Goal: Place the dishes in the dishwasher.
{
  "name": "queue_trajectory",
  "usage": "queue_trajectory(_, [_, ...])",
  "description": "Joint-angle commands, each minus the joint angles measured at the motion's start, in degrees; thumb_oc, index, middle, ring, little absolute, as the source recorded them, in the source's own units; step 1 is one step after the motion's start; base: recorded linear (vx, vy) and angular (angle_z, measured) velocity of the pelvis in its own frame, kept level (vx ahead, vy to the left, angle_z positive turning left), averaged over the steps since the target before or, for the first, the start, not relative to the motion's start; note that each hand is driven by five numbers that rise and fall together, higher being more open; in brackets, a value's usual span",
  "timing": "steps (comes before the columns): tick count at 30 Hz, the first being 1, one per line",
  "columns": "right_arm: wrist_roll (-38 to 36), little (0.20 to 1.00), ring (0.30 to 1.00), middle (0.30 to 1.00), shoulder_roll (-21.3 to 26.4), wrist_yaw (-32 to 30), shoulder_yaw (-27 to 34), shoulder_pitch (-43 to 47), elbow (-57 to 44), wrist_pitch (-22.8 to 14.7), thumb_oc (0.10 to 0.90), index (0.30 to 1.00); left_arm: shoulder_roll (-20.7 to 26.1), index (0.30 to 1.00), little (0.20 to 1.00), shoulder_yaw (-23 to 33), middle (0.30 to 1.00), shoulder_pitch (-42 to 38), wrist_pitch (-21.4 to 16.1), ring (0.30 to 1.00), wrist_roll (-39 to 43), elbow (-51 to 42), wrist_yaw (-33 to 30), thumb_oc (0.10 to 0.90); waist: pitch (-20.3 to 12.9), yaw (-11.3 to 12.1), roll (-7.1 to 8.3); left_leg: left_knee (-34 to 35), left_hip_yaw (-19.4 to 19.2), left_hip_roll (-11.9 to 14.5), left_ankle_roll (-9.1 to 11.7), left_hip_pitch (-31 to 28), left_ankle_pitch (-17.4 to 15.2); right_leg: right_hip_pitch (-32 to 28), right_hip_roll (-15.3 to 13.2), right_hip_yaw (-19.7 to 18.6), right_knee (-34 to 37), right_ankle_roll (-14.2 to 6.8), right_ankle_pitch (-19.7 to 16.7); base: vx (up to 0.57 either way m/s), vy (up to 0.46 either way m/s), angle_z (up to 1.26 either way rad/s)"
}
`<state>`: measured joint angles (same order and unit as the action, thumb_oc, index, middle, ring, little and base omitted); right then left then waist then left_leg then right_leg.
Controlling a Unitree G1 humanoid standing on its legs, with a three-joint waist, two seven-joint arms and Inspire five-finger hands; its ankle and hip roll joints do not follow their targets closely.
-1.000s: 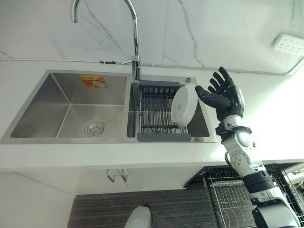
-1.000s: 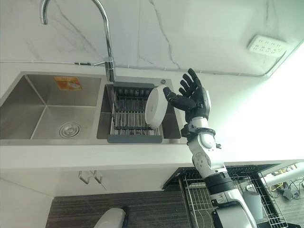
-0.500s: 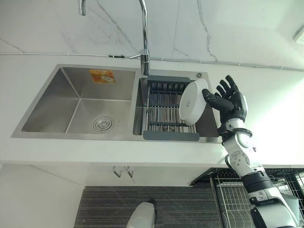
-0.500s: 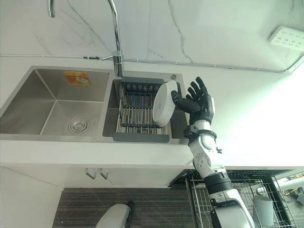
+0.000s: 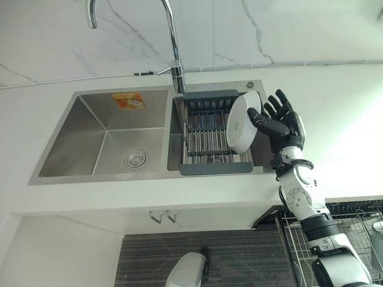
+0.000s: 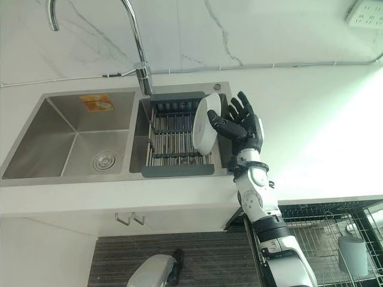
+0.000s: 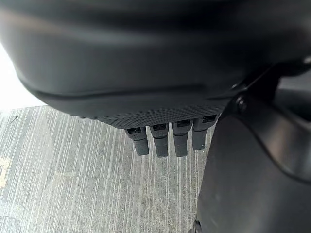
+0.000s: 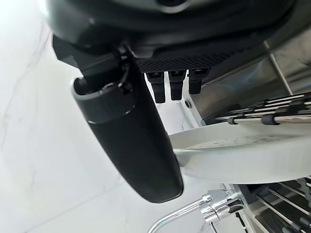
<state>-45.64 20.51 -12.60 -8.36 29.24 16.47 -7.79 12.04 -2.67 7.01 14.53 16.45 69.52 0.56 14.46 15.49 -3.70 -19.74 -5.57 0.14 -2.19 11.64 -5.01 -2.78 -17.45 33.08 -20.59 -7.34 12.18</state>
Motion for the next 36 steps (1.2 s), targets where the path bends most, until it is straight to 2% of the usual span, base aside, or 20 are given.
queue_trajectory(1, [1.5,0.9,0.9,0.9,-0.3,2.3,0.6,6.4,-3.0,-4.2,0.8,0.9,2.0,0.9,0.9,-2.2,0.9,3.0,0.1,0.9,-2.2,2.6,-0.9,0.8,-4.1,0.1,1.54,2.6,-0.1,2.7,3.7,-1.2,-7.2,-1.2,0.1,-2.8,3.4,-2.5,1.6,0.1,-0.042,-0.12])
queue_trajectory(4, [2.1,0.9,0.9,0.9,-1.2,3.0,-0.1,6.0,-1.7,-3.6,0.8,0.9,1.6,0.9,0.9,-2.2,0.9,3.2,-0.3,0.9,-2.0,3.2,-1.2,0.8,-4.1,0.0,1.38,2.6,-0.1,2.8,3.7,-1.0,-7.1,-1.2,0.1,-3.0,3.4,-2.3,1.8,0.0,-0.006,-0.08])
queue_trajectory(5, [2.1,0.9,0.9,0.9,-1.3,3.2,-0.1,6.0,-1.6,-3.5,0.8,0.9,1.6,0.9,0.9,-2.3,0.9,3.1,-0.3,0.9,-2.0,3.1,-1.2,0.8,-4.0,0.0,1.05,2.6,-0.4,2.9,3.3,-0.3,-5.9,-0.7,0.1,-2.2,3.4,-1.9,0.7,0.0,0.0,0.0])
queue_trajectory(6, [1.9,0.9,0.9,0.9,-1.4,3.4,-0.3,5.9,-1.6,-3.1,0.8,0.9,1.5,0.9,0.9,-2.3,0.9,3.2,-0.3,0.9,-2.0,3.1,-1.3,0.8,-4.1,0.0,1.37,2.6,0.0,2.9,3.8,-0.9,-7.1,-1.2,0.3,-3.1,3.4,-2.2,1.9,-0.07,0.019,0.0])
queue_trajectory(7, [1.9,0.9,0.9,0.9,-1.4,3.5,-0.3,5.9,-1.6,-2.9,0.8,0.9,1.5,0.9,0.9,-2.4,0.9,3.2,-0.3,0.9,-2.0,3.0,-1.4,0.8,-4.0,-0.1,1.03,2.6,-0.2,2.9,3.3,-0.3,-5.8,-0.7,0.3,-2.3,3.4,-1.7,0.9,0.0,0.0,0.0])
queue_trajectory(11, [1.5,0.9,0.9,0.9,-2.3,4.5,-1.2,5.2,-1.4,-1.2,0.8,0.9,1.4,0.9,0.9,-2.4,0.9,3.0,-0.1,0.9,-1.9,2.7,-1.9,0.8,-3.9,-0.2,0.97,2.6,-0.1,2.9,3.3,0.3,-5.6,-0.5,0.4,-2.5,3.4,-1.6,1.0,-0.02,0.005,0.0])
queue_trajectory(12, [1.8,0.342,0.342,0.342,-2.3,5.1,-1.3,4.8,-1.2,-0.9,0.428,0.342,1.3,0.9,0.9,-2.5,0.9,2.9,0.0,0.9,-2.0,2.6,-2.0,0.8,-3.9,-0.2,0.95,2.6,-0.1,2.9,3.3,0.3,-5.6,-0.4,0.4,-2.6,3.4,-1.6,0.9,0.0,0.0,0.0])
queue_trajectory(13, [2.0,0.3,0.3,0.3,-2.4,5.2,-1.5,4.7,-1.2,-0.7,0.4,0.3,1.3,0.9,0.9,-2.5,0.9,2.9,0.1,0.9,-1.9,2.6,-2.1,0.8,-3.9,-0.3,0.95,2.6,-0.2,3.0,3.3,0.4,-5.5,-0.4,0.4,-2.6,3.4,-1.6,0.9,0.09,-0.05,-0.01])
queue_trajectory(15, [2.3,0.3,0.3,0.3,-2.6,5.9,-2.0,4.5,-1.0,0.1,0.4,0.3,1.2,0.9,0.9,-2.6,0.9,2.8,0.3,0.9,-1.8,2.6,-2.3,0.8,-3.8,-0.3,1.24,2.6,0.0,2.9,3.9,-0.3,-6.7,-1.0,0.4,-3.5,3.4,-2.0,2.1,0.07,-0.043,-0.03])
queue_trajectory(19, [1.7,0.3,0.3,0.3,-2.8,6.9,-2.3,4.2,-0.6,0.8,0.4,0.3,1.3,0.9,0.9,-2.8,0.9,2.4,0.6,0.9,-1.4,2.2,-2.2,0.8,-3.5,-0.6,0.61,2.6,-0.3,3.2,3.4,0.7,-5.3,-0.2,0.5,-2.8,3.4,-1.4,1.0,-0.07,0.029,-0.03])
queue_trajectory(28, [1.4,0.3,0.3,0.3,-3.2,7.0,-2.3,3.7,-0.5,0.0,0.4,0.3,1.2,0.9,0.9,-2.6,0.9,2.1,1.0,0.9,-1.4,2.2,-2.2,0.8,-3.3,-0.6,0.46,2.6,-0.4,3.2,3.5,0.7,-5.1,-0.5,0.4,-2.9,3.4,-1.4,1.0,0.01,-0.002,0.0])
queue_trajectory(29, [1.4,0.3,0.3,0.3,-3.3,7.0,-2.3,3.7,-0.6,0.1,0.4,0.3,1.2,0.9,0.9,-2.6,0.9,2.0,1.1,0.9,-1.4,2.2,-2.2,0.8,-3.4,-0.6,0.8,2.6,-0.3,3.1,4.0,0.1,-6.2,-1.0,0.4,-3.7,3.4,-1.8,2.2,0.06,-0.021,-0.01])
queue_trajectory(36, [1.8,0.3,0.3,0.3,-3.5,6.8,-2.2,3.2,-0.9,-0.1,0.4,0.3,1.1,0.9,0.9,-2.6,0.9,1.9,1.4,0.9,-1.5,1.9,-2.1,0.8,-3.4,-0.7,0.78,2.6,-0.6,3.2,3.9,0.3,-6.1,-1.0,0.4,-3.7,3.4,-1.8,2.1,0.01,-0.002,-0.01])
